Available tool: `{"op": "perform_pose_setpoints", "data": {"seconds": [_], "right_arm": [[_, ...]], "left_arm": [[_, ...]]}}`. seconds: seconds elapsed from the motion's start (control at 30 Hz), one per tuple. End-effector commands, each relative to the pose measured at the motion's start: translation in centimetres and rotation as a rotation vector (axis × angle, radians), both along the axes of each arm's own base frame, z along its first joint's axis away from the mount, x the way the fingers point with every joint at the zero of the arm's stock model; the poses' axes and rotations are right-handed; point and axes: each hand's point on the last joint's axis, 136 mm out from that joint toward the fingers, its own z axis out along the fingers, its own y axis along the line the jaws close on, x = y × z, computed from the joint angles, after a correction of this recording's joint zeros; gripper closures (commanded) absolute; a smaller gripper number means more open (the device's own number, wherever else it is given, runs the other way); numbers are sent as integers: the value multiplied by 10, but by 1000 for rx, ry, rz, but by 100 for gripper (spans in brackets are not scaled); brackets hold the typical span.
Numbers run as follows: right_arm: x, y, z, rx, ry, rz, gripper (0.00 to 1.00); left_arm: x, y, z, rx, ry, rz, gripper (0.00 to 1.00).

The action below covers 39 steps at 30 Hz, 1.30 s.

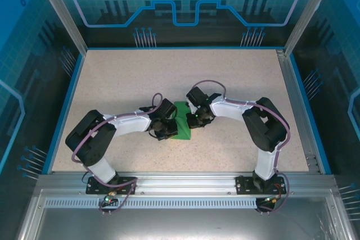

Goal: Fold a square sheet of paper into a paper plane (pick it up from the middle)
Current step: Fold the triangle a second time at the center of the table.

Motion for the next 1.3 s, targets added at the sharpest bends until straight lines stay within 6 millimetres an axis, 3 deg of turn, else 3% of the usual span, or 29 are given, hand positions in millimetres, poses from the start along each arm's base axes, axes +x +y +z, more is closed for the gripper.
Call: {"op": "perform_pose_setpoints", "data": {"seconds": [0.0, 0.53, 0.67, 0.83, 0.97, 1.27], "right_arm": [[-3, -12, -13, -39, 44, -36, 93], [-1, -10, -9, -33, 36, -19, 93], [-1, -10, -8, -36, 36, -14, 93], [-1, -11, -10, -40, 39, -13, 93], [-1, -11, -11, -40, 39, -12, 93], [-1, -11, -10, -41, 38, -9, 93]], "left_arm": [[-10, 7, -9, 54, 32, -13, 90], [-5, 0, 2, 21, -4, -25, 83], [-1, -1, 14, 4, -39, -20, 80], [8, -2, 45, -51, -133, 6, 78], [20, -8, 63, -133, -185, 43, 83], [54, -28, 65, -347, -186, 127, 87]]}}
